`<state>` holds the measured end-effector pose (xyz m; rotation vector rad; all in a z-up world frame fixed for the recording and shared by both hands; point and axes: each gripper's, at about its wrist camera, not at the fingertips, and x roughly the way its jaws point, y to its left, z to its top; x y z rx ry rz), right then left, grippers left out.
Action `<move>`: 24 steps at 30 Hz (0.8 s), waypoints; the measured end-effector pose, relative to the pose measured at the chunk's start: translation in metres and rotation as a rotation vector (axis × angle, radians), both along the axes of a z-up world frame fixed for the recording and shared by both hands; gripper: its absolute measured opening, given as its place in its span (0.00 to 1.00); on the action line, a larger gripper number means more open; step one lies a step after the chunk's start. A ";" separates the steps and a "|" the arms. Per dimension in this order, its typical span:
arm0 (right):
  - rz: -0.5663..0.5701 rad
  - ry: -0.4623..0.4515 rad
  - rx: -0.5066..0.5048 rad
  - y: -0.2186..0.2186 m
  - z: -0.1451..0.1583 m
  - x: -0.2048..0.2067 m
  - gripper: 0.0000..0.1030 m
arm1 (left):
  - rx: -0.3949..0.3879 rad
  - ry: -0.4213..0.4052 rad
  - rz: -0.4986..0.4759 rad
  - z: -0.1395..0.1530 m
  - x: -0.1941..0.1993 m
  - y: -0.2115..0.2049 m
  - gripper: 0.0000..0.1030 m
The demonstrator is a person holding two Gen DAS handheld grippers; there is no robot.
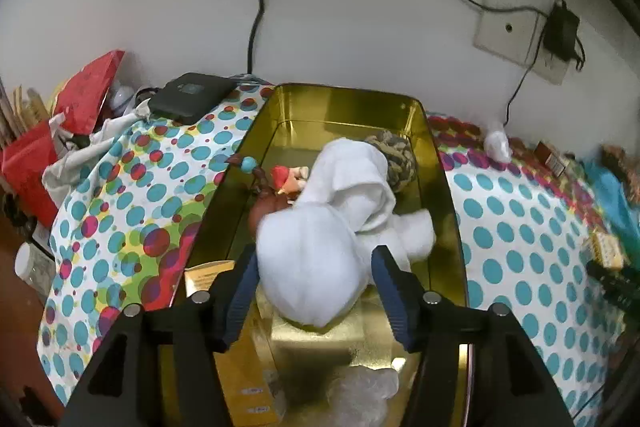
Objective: Organize objects
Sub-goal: 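Carry the white sock into the gold tray and open the left tool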
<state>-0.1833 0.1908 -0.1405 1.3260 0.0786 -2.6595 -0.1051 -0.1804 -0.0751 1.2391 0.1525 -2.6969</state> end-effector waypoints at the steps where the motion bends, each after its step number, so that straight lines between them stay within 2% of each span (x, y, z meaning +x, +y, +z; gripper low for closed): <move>1: 0.000 0.000 0.003 0.001 0.000 0.000 0.85 | 0.004 0.003 -0.002 0.001 0.002 0.000 0.61; 6: -0.001 0.000 0.004 -0.001 0.000 0.000 0.85 | -0.062 0.035 -0.026 0.008 0.018 0.007 0.69; 12: -0.002 0.000 0.005 -0.002 0.001 0.000 0.84 | -0.155 0.067 -0.050 0.016 0.047 0.023 0.70; 15: -0.002 0.001 0.006 0.000 0.002 0.000 0.84 | -0.214 0.111 -0.072 0.023 0.066 0.038 0.71; 19: -0.003 0.001 0.007 0.000 0.002 0.000 0.83 | -0.201 0.147 -0.095 0.033 0.083 0.049 0.72; 24: -0.004 0.001 0.009 -0.002 0.002 0.001 0.83 | -0.169 0.150 -0.114 0.037 0.093 0.055 0.72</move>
